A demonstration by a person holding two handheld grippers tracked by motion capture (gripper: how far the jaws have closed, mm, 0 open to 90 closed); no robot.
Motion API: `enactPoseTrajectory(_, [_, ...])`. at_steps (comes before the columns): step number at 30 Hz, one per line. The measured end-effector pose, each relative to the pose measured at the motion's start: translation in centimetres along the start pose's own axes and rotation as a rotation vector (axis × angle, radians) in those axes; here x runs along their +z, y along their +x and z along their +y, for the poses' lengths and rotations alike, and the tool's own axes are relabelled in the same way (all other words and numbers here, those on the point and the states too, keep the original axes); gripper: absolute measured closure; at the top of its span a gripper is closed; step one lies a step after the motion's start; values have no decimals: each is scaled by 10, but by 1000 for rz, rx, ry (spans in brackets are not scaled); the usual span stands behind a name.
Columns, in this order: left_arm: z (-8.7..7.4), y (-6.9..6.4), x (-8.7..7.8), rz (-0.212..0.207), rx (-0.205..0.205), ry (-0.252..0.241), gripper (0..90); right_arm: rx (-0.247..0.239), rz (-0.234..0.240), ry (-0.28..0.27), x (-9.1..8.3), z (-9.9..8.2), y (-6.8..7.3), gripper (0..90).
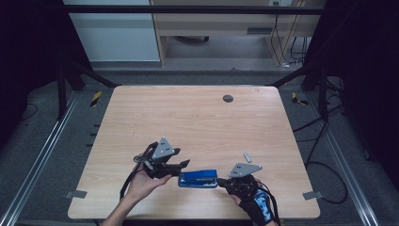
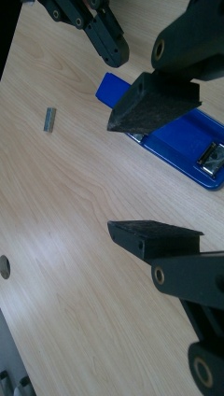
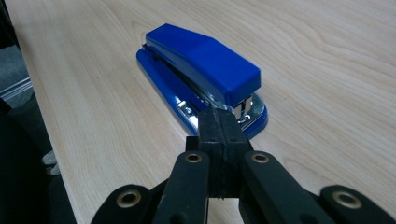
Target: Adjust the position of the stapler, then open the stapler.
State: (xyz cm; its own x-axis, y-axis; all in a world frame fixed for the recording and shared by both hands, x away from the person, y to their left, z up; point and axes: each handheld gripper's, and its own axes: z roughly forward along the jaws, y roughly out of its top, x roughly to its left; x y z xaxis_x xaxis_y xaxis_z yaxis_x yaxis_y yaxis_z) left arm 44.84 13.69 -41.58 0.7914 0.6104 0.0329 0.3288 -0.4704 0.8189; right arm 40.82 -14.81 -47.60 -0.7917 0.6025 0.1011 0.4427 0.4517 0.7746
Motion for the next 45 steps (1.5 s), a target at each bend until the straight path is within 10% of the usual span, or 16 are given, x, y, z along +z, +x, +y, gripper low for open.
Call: enactPoseTrajectory(45, [28, -24, 51, -239, 304, 278, 433, 31, -9, 12, 10, -3, -3, 900])
